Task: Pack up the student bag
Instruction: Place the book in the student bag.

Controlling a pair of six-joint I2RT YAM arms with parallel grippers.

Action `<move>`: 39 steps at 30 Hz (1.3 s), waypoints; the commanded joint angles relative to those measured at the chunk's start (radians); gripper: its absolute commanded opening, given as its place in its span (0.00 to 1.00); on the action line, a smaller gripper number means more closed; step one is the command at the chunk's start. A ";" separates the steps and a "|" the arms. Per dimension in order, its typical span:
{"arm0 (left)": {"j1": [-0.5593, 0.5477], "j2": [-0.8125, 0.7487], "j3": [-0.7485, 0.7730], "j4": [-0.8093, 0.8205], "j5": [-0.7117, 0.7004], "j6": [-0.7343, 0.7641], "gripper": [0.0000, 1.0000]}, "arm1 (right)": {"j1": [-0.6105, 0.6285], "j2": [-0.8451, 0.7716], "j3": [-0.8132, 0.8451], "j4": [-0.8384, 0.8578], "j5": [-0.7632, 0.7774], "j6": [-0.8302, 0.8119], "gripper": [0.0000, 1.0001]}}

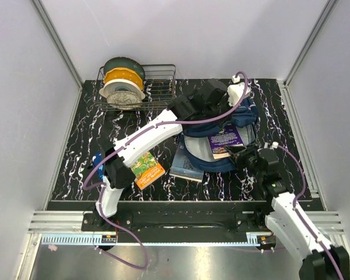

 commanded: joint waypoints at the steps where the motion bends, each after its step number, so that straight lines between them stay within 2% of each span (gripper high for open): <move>1: -0.018 -0.090 0.086 0.118 0.037 -0.049 0.00 | 0.001 0.174 0.030 0.411 0.032 0.074 0.00; 2: -0.019 -0.091 0.084 0.121 0.042 -0.049 0.00 | 0.003 0.207 0.036 0.481 0.036 0.085 0.00; 5: -0.026 -0.102 0.080 0.133 0.051 -0.086 0.00 | 0.001 0.308 0.096 0.476 0.081 0.085 0.00; 13: -0.035 -0.121 0.078 0.164 0.045 -0.110 0.00 | 0.005 0.528 0.168 0.634 0.226 0.076 0.02; 15: -0.035 -0.131 0.069 0.176 0.042 -0.103 0.00 | 0.003 0.606 0.179 0.655 0.213 0.088 0.03; 17: -0.035 -0.133 0.063 0.180 0.054 -0.098 0.00 | 0.003 0.667 0.185 0.765 0.181 0.085 0.08; 21: -0.035 -0.147 0.049 0.187 0.090 -0.080 0.00 | 0.003 0.807 0.206 0.828 0.173 0.082 0.12; 23: -0.035 -0.183 -0.007 0.241 0.151 -0.060 0.00 | 0.003 0.838 0.208 0.875 0.184 0.060 0.13; 25: -0.036 -0.205 -0.063 0.274 0.150 -0.058 0.00 | 0.005 0.876 0.225 0.901 0.194 0.048 0.18; 28: -0.035 -0.219 -0.081 0.294 0.150 -0.017 0.00 | 0.005 0.930 0.263 0.899 0.155 0.030 0.19; 29: -0.035 -0.217 -0.081 0.291 0.142 -0.017 0.00 | 0.005 0.942 0.269 0.899 0.138 0.033 0.27; 32: -0.035 -0.207 -0.080 0.279 0.094 -0.018 0.00 | 0.005 0.983 0.271 0.953 0.063 0.027 0.38; 33: -0.033 -0.203 -0.080 0.274 0.082 -0.017 0.00 | 0.005 0.976 0.269 0.950 0.031 0.016 0.45; 35: -0.030 -0.191 -0.078 0.265 0.053 -0.014 0.00 | 0.006 0.947 0.262 0.890 0.007 -0.030 0.52; 36: -0.029 -0.188 -0.078 0.263 0.050 -0.015 0.00 | 0.006 0.904 0.256 0.861 -0.002 -0.045 0.61; 39: -0.013 -0.173 -0.078 0.262 0.041 -0.031 0.00 | 0.008 0.798 0.219 0.716 -0.008 -0.105 0.67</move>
